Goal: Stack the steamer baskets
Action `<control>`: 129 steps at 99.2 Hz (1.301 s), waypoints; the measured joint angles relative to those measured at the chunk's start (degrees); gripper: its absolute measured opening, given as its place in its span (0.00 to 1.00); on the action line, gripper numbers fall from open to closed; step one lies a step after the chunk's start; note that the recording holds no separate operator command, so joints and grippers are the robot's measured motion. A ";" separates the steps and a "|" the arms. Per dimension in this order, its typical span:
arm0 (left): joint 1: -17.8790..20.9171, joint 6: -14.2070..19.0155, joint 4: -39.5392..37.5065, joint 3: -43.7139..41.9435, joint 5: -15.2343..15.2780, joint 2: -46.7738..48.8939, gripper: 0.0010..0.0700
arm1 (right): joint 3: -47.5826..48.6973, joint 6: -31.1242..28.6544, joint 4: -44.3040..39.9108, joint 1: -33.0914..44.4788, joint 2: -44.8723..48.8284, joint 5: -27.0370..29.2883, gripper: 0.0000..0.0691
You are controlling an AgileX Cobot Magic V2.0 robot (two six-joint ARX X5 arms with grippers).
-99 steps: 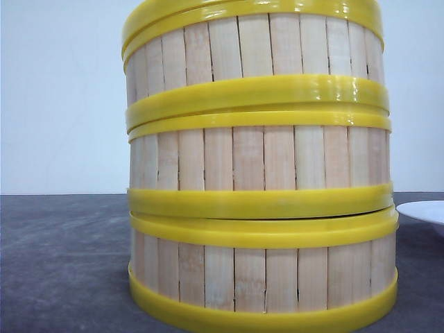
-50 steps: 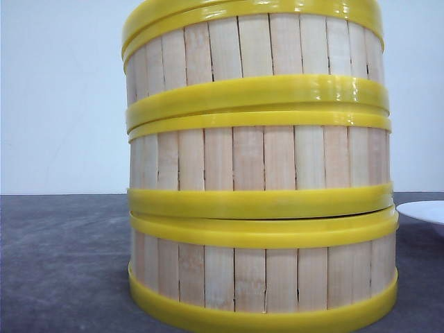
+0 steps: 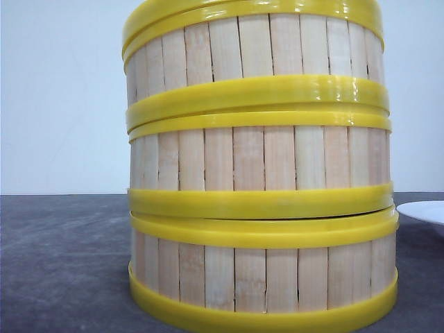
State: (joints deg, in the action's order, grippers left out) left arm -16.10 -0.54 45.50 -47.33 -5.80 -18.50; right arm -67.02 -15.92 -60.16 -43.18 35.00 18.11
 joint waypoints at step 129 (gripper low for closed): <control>13.84 -0.07 -28.72 43.23 3.39 18.21 0.03 | 0.00 0.00 0.00 0.00 0.02 0.00 0.02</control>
State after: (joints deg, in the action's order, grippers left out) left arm -2.26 -0.60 16.78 -4.10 -2.42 -0.30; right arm -67.02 -15.92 -60.16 -43.18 35.03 18.11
